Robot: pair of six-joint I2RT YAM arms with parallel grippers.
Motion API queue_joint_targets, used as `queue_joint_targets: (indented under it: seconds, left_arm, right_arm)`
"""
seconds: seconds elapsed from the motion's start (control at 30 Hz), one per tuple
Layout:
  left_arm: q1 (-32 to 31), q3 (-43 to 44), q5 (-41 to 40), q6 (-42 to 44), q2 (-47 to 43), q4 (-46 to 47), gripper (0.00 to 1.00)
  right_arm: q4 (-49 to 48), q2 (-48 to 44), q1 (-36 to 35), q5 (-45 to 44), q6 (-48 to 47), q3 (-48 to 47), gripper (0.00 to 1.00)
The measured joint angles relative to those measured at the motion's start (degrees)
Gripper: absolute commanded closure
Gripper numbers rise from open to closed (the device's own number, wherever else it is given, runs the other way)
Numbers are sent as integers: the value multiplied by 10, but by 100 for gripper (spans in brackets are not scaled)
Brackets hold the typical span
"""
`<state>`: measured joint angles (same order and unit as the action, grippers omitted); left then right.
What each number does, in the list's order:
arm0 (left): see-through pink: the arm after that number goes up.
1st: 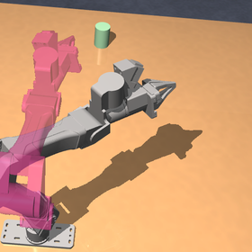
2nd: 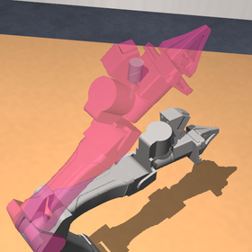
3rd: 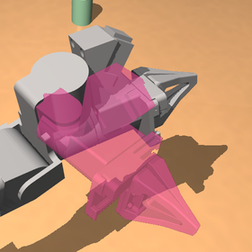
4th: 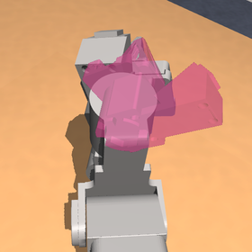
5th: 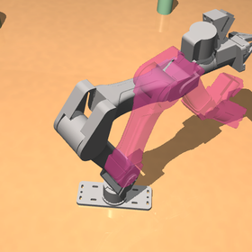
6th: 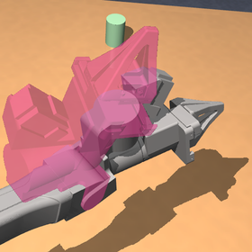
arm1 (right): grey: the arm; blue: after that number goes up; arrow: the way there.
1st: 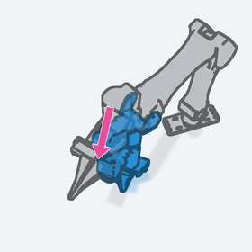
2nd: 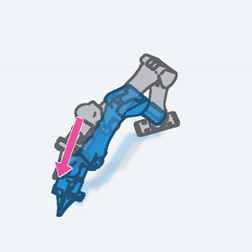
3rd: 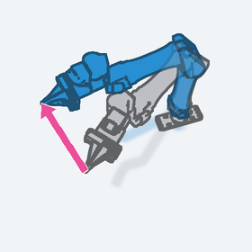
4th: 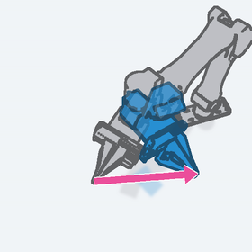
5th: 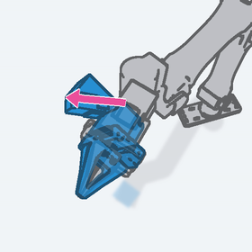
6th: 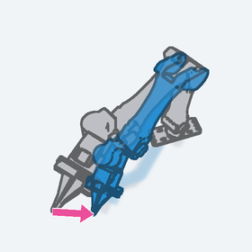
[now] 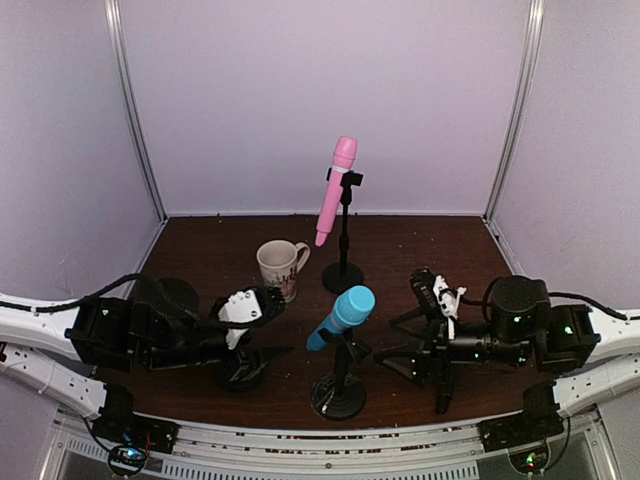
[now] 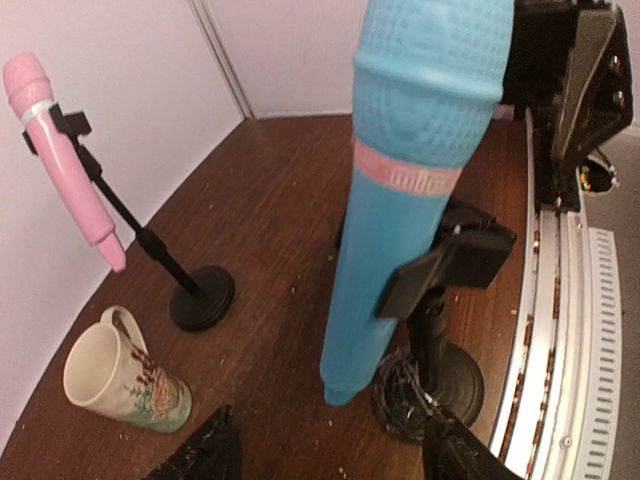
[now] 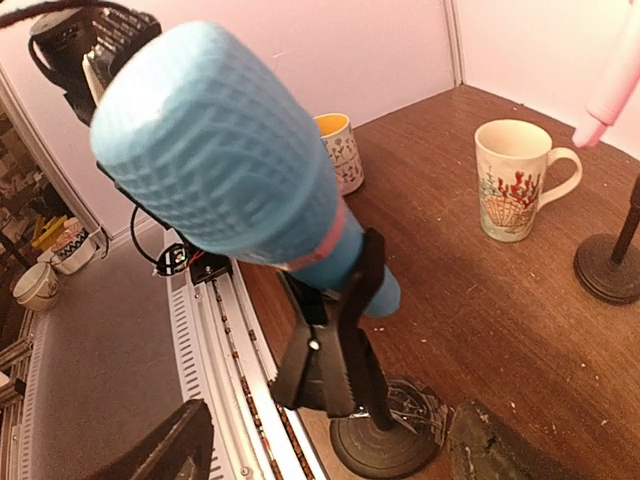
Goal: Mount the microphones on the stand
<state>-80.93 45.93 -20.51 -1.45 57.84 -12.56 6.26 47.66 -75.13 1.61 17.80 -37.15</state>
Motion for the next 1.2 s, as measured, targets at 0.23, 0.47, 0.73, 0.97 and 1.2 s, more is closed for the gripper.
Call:
queue_joint_targets:
  seconds: [0.23, 0.47, 0.73, 0.97, 1.2]
  left_arm:
    - [0, 36, 58, 63, 73, 81, 31]
    - [30, 104, 132, 115, 149, 69, 30]
    - [78, 150, 225, 160, 185, 31, 36]
    - [95, 170, 286, 191, 211, 7, 52]
    - [102, 183, 301, 210, 223, 8, 69]
  right_arm:
    - [-6, 26, -17, 11, -33, -29, 17]
    - [3, -43, -17, 14, -42, -24, 18]
    - [16, -55, -17, 23, -41, -6, 18]
    - [30, -47, -17, 26, -46, -6, 17]
    - [40, -42, -17, 24, -49, -6, 18]
